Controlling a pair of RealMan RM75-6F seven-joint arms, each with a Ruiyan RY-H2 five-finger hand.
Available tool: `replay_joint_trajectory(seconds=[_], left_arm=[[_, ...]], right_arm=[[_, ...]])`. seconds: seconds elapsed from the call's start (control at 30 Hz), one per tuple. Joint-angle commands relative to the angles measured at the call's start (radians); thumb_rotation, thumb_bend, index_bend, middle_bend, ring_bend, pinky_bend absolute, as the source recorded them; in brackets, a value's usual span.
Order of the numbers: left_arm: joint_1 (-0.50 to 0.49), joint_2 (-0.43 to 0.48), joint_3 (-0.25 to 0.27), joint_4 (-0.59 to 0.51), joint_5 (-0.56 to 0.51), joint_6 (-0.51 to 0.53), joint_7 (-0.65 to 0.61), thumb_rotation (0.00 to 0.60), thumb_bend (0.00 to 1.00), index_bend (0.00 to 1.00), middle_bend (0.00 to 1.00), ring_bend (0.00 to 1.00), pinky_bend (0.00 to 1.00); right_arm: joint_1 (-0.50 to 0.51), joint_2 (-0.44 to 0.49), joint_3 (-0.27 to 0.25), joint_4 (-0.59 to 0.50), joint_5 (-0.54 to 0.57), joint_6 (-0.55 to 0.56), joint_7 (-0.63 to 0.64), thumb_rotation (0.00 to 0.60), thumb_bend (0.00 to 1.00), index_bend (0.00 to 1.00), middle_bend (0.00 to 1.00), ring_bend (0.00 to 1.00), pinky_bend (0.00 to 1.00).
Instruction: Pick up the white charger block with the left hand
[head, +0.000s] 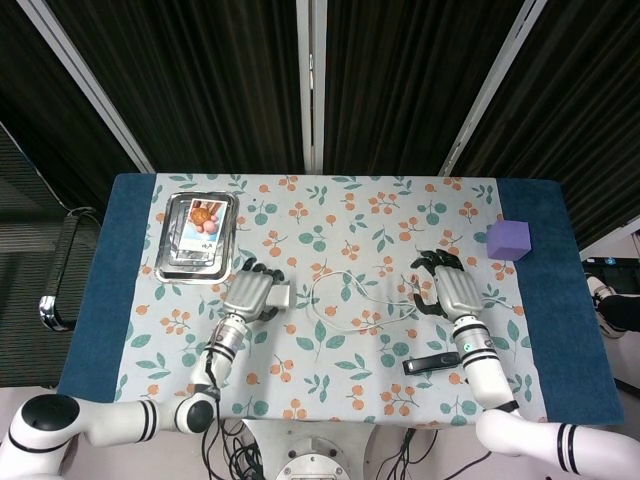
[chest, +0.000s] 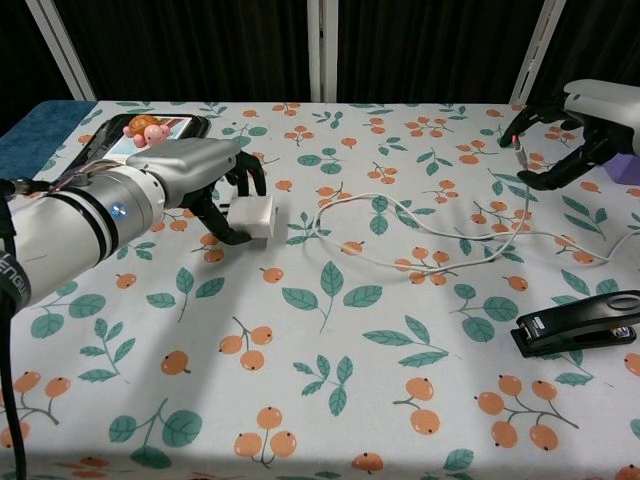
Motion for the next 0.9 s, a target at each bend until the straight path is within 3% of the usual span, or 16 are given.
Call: replay_joint_trajectory(seconds=[0.03, 0.23, 0.43, 0.63, 0.9], left_arm=[[0.01, 0.016, 0.001, -0.012, 0.014, 0.006, -0.013, 0.6, 0.29, 0.21, 0.24, 0.12, 0.06], [0.075, 0.124, 0.006, -0.11, 0.084, 0.104, -0.045, 0.6, 0.27, 0.21, 0.24, 0.12, 0.05], [0.195, 0.317, 0.04, -0.244, 0.192, 0.265, -0.087, 0.6, 0.27, 0.23, 0.24, 0.12, 0.04], [0.332, 0.532, 0.098, -0.314, 0.273, 0.366, -0.171, 0.6, 0.27, 0.23, 0.24, 0.12, 0.01], [0.513, 0.696, 0.186, -0.388, 0.387, 0.525, -0.254, 0.6, 0.27, 0.23, 0.23, 0.1, 0.0]], right_arm=[[-0.02, 0.045, -0.004, -0.037, -0.041, -0.007, 0.038, 0.6, 0.23, 0.0, 0.01, 0.0, 0.0], [-0.071, 0.134, -0.022, -0.094, -0.14, 0.029, 0.098, 0.6, 0.24, 0.0, 0.01, 0.0, 0.0], [-0.15, 0.232, -0.063, -0.118, -0.331, 0.072, 0.225, 0.6, 0.27, 0.0, 0.02, 0.0, 0.0], [-0.236, 0.321, -0.139, -0.103, -0.539, 0.157, 0.291, 0.6, 0.28, 0.0, 0.0, 0.0, 0.0], [-0.326, 0.376, -0.215, -0.067, -0.71, 0.258, 0.369, 0.6, 0.3, 0.0, 0.0, 0.0, 0.0]])
